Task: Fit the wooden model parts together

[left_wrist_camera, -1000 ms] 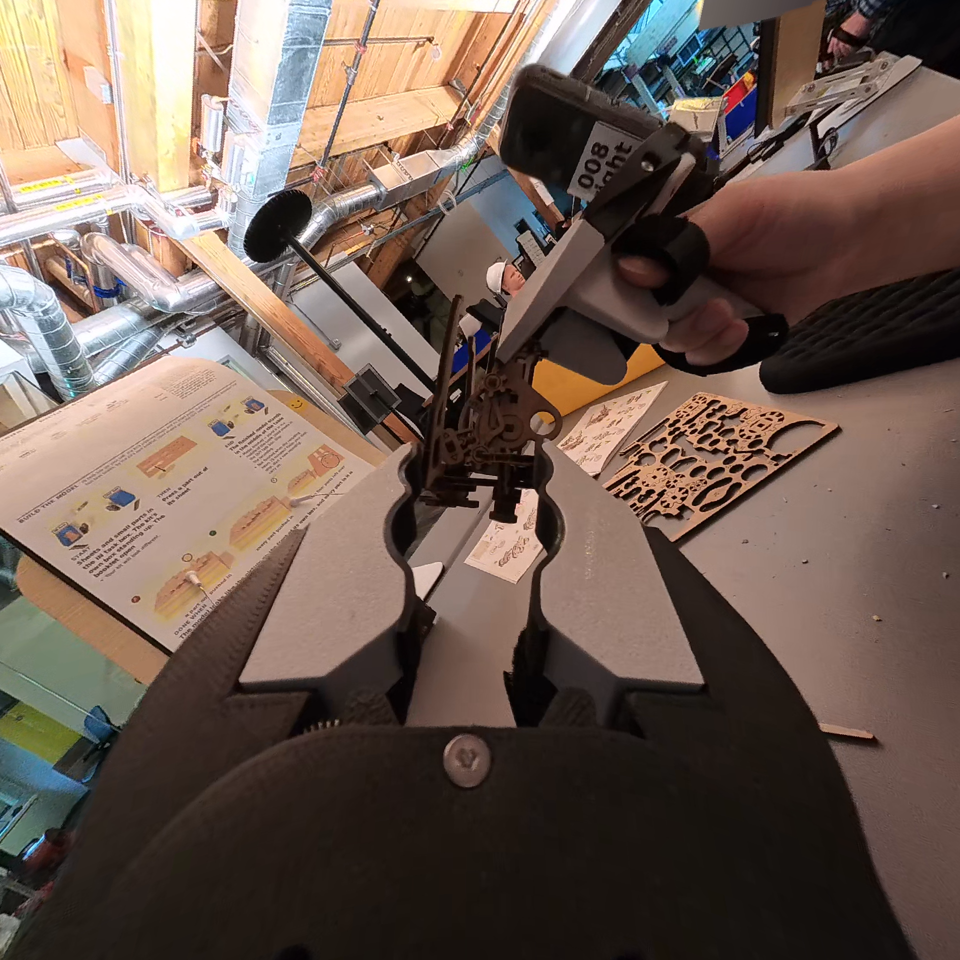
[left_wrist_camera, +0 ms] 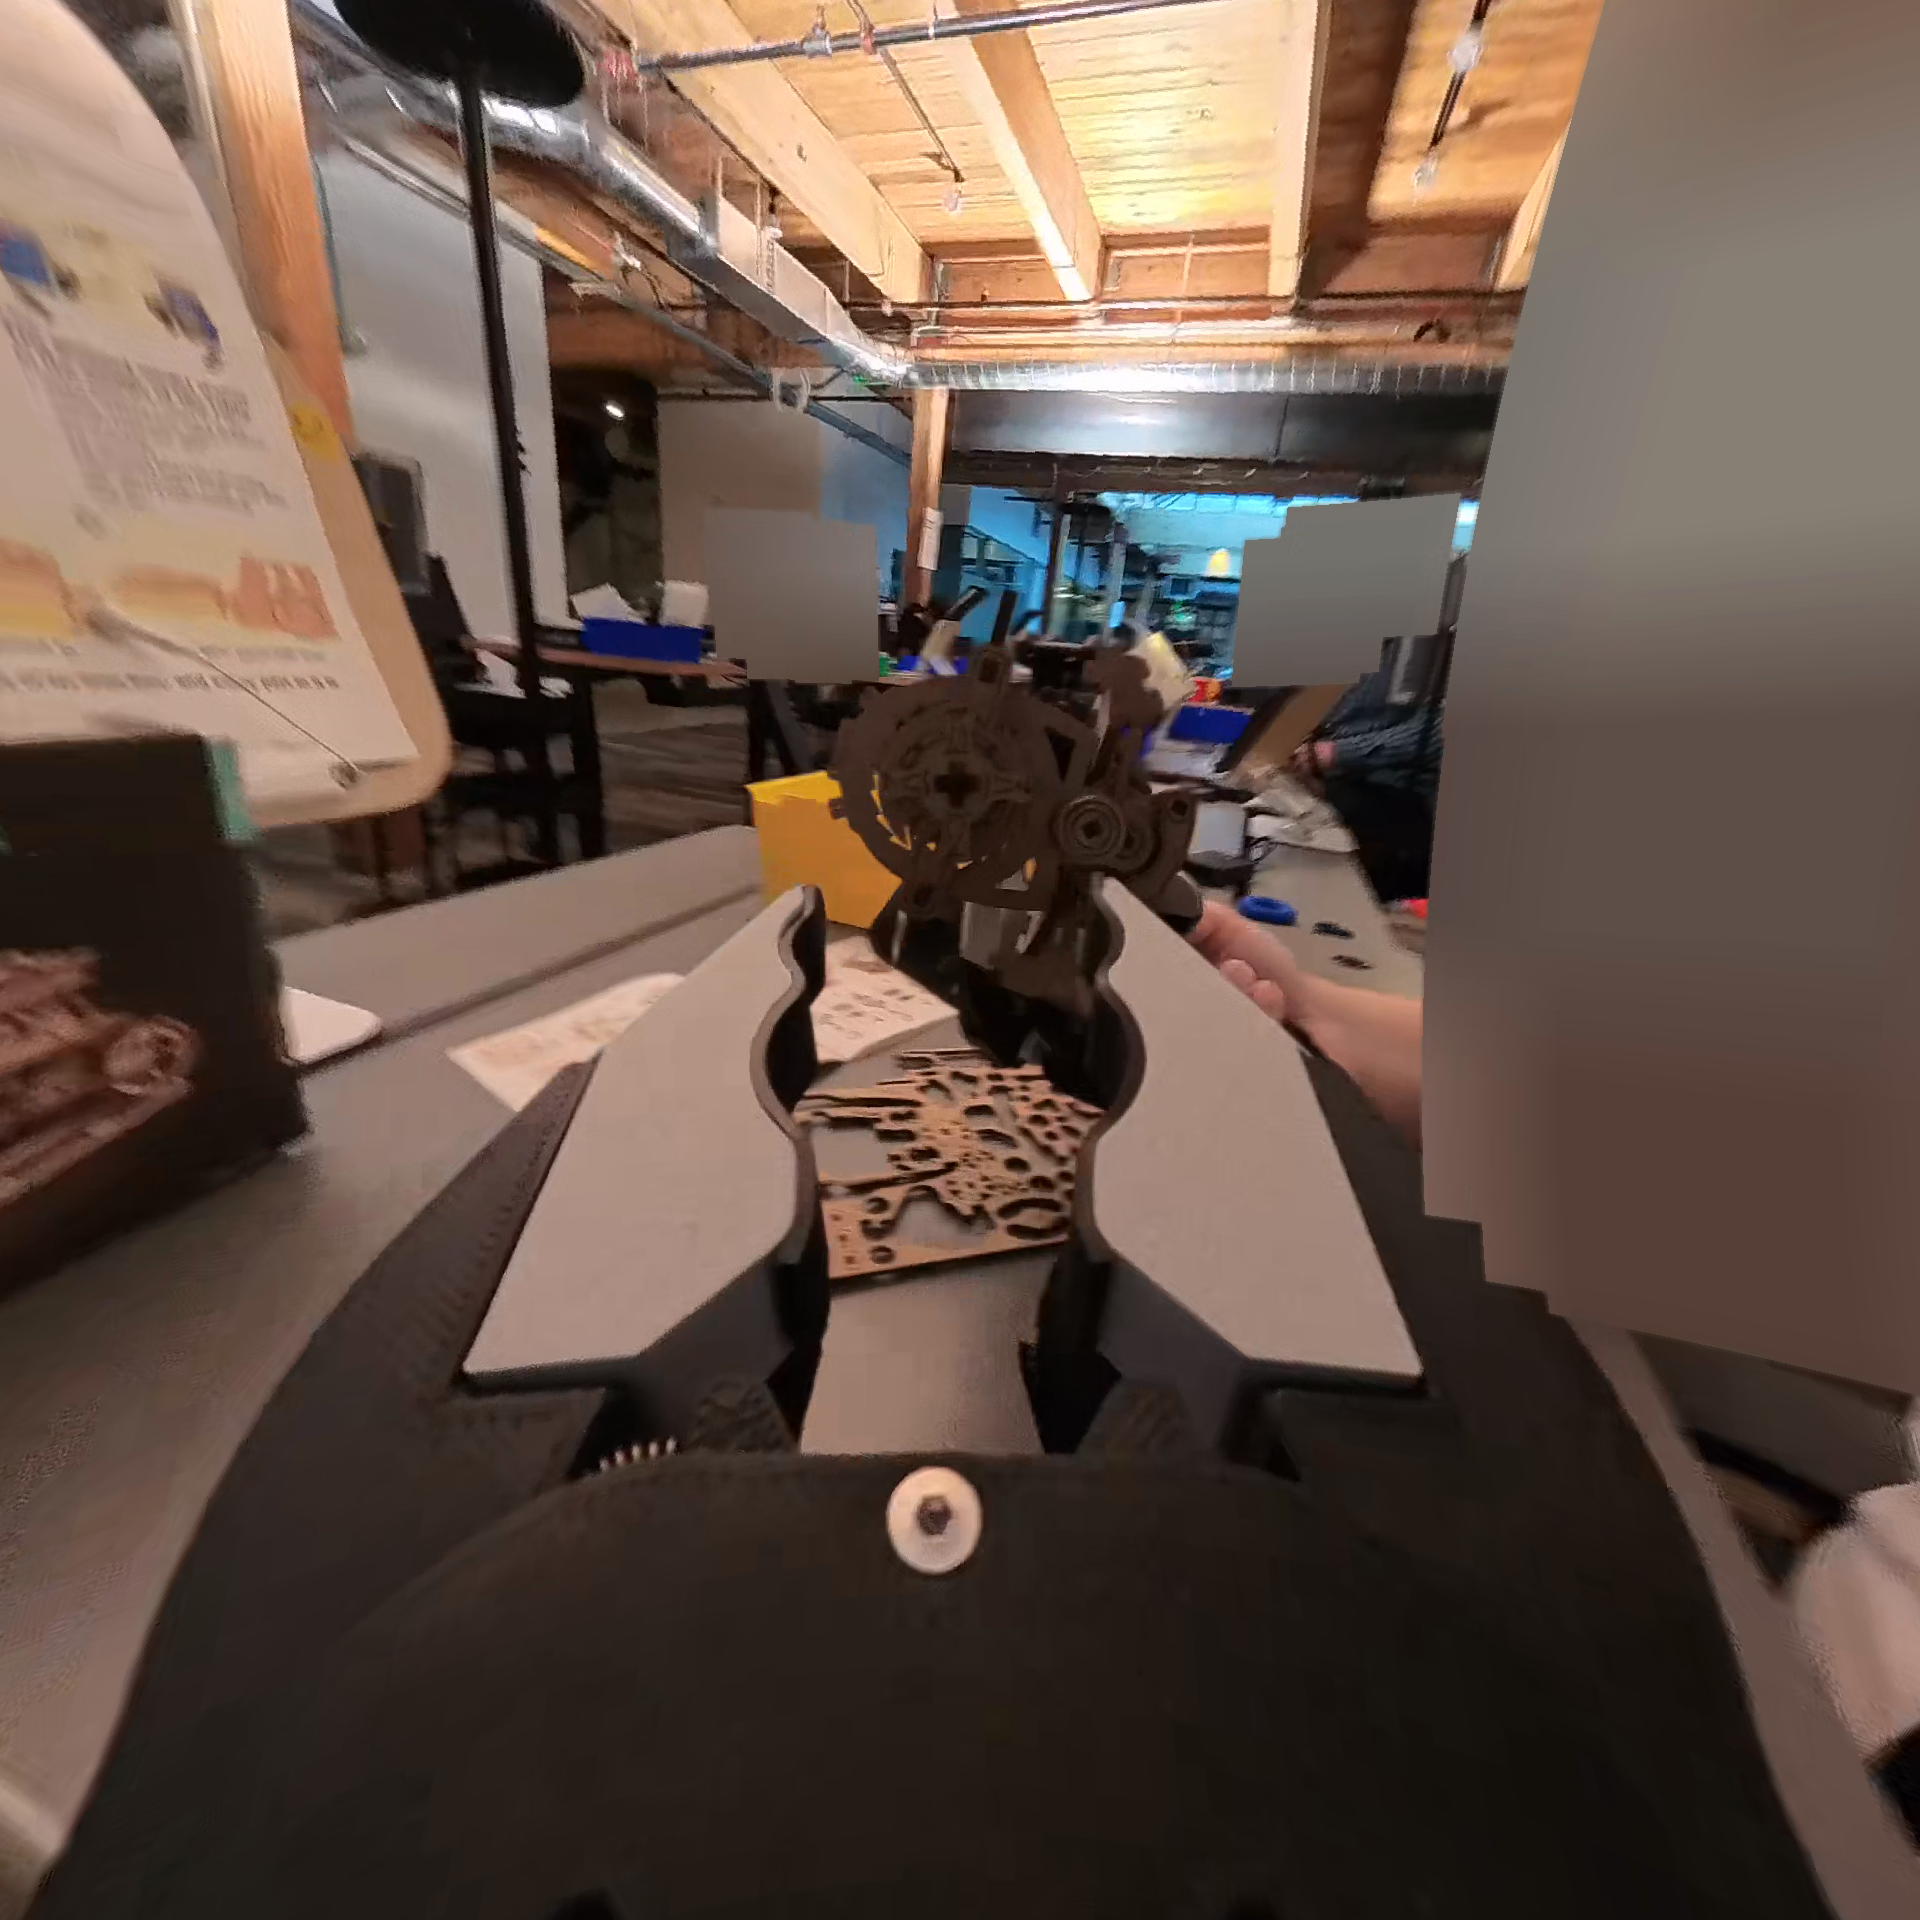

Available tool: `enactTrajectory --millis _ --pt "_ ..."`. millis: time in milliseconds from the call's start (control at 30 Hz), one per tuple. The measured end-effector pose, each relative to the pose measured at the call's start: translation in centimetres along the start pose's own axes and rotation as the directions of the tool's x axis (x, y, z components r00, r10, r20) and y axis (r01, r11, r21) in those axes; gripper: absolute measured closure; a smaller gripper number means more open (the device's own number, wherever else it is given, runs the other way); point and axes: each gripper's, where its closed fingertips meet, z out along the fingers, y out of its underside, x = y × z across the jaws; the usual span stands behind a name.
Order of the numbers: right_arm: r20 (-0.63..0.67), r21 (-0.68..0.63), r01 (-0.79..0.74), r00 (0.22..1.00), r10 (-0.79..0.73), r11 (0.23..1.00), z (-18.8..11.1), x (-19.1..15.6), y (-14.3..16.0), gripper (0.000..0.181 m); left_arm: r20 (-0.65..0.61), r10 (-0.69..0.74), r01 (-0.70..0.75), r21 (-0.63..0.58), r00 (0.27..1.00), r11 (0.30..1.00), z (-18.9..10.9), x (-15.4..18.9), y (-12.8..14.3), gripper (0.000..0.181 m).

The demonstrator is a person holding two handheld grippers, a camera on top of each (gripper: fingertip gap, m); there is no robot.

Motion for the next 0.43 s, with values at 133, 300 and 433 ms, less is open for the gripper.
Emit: enactTrajectory --millis 133,300,433 --pt "0.0 0.058 -0.047 0.999 0.048 0.997 -0.6 0.6 -0.8 0.168 -0.07 -0.199 0.197 -0.031 0.977 0.98 0.4 -0.3 1.5 0.135" --pt "0.002 0.059 -0.053 0.999 0.053 0.997 -0.7 0.6 -0.8 0.166 -0.141 -0.315 0.312 -0.039 0.939 0.949 0.6 -0.1 2.4 0.139" --pt "0.02 0.02 -0.042 0.999 0.042 0.999 -0.3 0.3 -0.2 0.173 -0.262 -0.434 0.444 -0.025 0.862 0.896 0.5 0.9 1.7 0.144"
